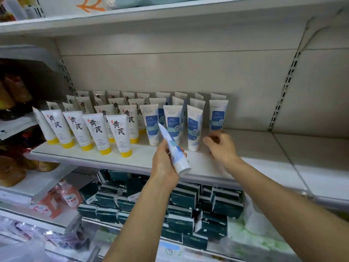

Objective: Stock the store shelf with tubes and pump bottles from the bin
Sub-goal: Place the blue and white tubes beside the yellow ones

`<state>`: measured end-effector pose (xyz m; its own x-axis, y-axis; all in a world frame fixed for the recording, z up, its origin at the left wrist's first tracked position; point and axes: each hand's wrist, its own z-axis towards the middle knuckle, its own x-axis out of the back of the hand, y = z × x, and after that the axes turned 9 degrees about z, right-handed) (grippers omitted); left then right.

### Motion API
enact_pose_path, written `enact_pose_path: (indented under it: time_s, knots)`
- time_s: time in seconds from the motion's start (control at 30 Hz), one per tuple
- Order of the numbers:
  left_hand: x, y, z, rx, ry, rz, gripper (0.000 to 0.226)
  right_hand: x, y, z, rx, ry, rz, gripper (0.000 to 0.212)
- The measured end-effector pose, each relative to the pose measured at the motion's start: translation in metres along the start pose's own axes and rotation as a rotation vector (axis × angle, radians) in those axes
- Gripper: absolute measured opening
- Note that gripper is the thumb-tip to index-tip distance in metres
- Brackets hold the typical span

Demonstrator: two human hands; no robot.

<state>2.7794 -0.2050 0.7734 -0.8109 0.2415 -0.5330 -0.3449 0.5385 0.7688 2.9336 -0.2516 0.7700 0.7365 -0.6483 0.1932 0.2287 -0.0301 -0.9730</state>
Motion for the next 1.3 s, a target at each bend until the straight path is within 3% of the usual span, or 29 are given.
enact_pose_path:
  time_s: [0.1, 0.17, 0.33, 0.43, 0.5, 0.57, 0.7, 0.8, 0.93, 1.07, 1.2, 1.3]
  knots:
    - [-0.01, -0.005, 0.0, -0.047, 0.008, -0.001, 0.016, 0.004, -0.01, -0.014, -0.03, -0.26, 0.145, 0.023]
    - [-0.013, -0.009, 0.001, -0.093, -0.015, 0.018, 0.021, 0.007, -0.015, -0.021, -0.076, -0.405, 0.153, 0.034]
    - [-0.019, -0.015, -0.001, -0.209, -0.016, 0.051, 0.026, 0.009, -0.013, -0.023, -0.058, -0.525, 0.145, 0.031]
    - [-0.022, -0.013, -0.002, -0.211, -0.039, -0.002, 0.021, 0.01, -0.013, -0.023, -0.139, -0.608, 0.173, 0.049]
    - [-0.025, -0.01, -0.003, -0.218, -0.061, 0.011, 0.041, 0.01, -0.015, -0.023, -0.211, -0.683, 0.248, 0.056]
    - [-0.027, -0.008, -0.003, -0.281, -0.06, 0.12, 0.057, 0.012, -0.017, -0.022, -0.24, -0.719, 0.303, 0.051]
    - [-0.03, -0.007, 0.0, -0.296, -0.028, 0.226, 0.017, 0.012, -0.023, -0.021, -0.215, -0.77, 0.212, 0.041]
    - [-0.03, -0.008, 0.002, -0.358, -0.034, 0.345, 0.032, 0.015, -0.023, -0.017, -0.161, -0.785, 0.136, 0.031]
    - [-0.034, -0.009, -0.004, -0.429, -0.054, 0.505, 0.046, 0.021, -0.016, -0.016, -0.1, -0.722, 0.116, 0.033]
    - [-0.037, -0.011, -0.005, -0.465, -0.075, 0.558, 0.051, 0.028, -0.011, -0.016, 0.027, -0.544, 0.127, 0.039]
    - [-0.034, -0.013, 0.002, -0.369, 0.006, 0.53, 0.042, 0.038, -0.007, -0.004, 0.035, -0.254, 0.157, 0.034]
    - [-0.033, -0.015, 0.01, -0.288, 0.024, 0.521, 0.039, 0.043, 0.008, 0.012, -0.033, -0.134, 0.087, 0.038]
